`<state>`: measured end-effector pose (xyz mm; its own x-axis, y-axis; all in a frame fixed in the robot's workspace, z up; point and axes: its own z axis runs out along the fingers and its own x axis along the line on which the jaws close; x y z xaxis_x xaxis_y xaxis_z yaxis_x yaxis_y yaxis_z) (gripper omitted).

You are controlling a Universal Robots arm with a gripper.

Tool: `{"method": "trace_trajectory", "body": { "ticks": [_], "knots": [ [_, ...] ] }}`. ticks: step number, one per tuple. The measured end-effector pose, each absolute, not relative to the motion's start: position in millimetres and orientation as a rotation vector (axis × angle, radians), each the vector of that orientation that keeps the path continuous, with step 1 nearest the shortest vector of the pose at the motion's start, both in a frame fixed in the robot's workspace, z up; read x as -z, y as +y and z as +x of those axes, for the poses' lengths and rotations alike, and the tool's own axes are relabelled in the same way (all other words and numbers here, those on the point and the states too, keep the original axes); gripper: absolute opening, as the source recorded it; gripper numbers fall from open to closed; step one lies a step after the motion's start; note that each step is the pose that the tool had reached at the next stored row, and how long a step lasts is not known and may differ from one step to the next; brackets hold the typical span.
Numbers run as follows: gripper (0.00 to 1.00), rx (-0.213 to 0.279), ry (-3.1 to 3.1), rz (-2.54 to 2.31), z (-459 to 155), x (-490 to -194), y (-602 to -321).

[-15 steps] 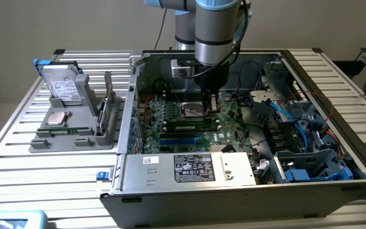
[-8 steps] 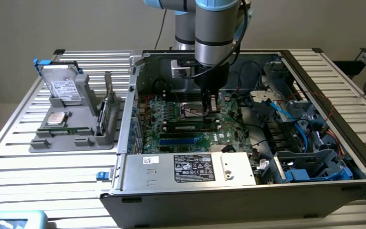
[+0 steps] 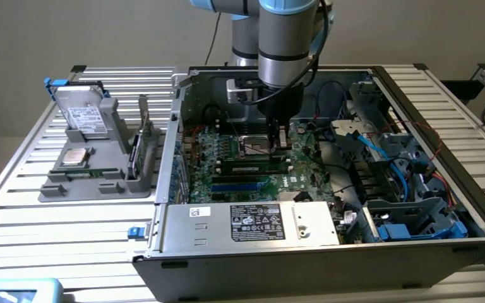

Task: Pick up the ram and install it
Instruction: 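Press down the ram until it locks into place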

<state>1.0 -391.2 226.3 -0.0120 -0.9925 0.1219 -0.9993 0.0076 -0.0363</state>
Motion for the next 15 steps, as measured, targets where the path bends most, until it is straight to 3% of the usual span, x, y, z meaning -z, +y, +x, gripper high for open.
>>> {"method": "trace_trajectory", "body": {
  "ticks": [15],
  "knots": [
    [0.11,-0.172,-2.193,2.157,-15,-233,-392]
  ]
}}
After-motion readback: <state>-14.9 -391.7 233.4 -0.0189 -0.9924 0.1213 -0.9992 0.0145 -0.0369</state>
